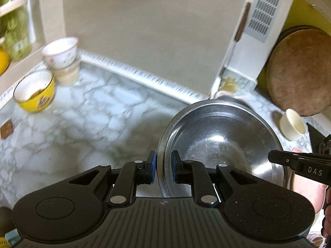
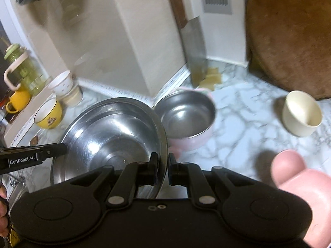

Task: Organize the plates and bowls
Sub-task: 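Carry the steel bowl across and lower it onto the counter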

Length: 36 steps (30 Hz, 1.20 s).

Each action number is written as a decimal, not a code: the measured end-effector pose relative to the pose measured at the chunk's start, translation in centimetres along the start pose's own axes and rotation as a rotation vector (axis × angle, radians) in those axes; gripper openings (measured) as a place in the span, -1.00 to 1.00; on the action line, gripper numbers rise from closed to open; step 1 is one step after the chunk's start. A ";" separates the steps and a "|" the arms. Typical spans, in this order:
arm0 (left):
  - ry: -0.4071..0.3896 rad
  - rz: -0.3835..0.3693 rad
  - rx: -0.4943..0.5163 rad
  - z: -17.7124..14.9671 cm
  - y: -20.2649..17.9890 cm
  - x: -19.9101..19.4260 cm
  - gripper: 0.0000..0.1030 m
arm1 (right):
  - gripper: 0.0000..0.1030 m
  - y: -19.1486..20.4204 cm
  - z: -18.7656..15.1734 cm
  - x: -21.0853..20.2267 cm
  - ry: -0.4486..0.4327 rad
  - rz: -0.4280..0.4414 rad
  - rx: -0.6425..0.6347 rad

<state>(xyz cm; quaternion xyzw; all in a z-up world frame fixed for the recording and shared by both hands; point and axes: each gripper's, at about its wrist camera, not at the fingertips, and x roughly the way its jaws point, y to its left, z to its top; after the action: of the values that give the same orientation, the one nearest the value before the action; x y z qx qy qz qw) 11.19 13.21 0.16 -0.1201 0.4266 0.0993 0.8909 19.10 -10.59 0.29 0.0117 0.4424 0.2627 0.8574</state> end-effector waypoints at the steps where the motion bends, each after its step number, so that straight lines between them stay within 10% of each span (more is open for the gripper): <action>1: 0.006 0.006 -0.003 -0.4 0.4 0.2 -0.72 | -0.80 0.4 -0.2 0.4 0.008 0.002 -0.004; 36: 0.153 0.056 -0.020 -4.7 3.6 6.1 -0.72 | -0.66 1.8 -3.8 8.3 0.136 -0.012 -0.006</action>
<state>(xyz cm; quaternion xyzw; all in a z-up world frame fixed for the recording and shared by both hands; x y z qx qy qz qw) 10.45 15.67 -7.96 -0.1242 0.4957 0.1187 0.8513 19.32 -6.06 -7.84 -0.0112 0.4991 0.2591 0.8268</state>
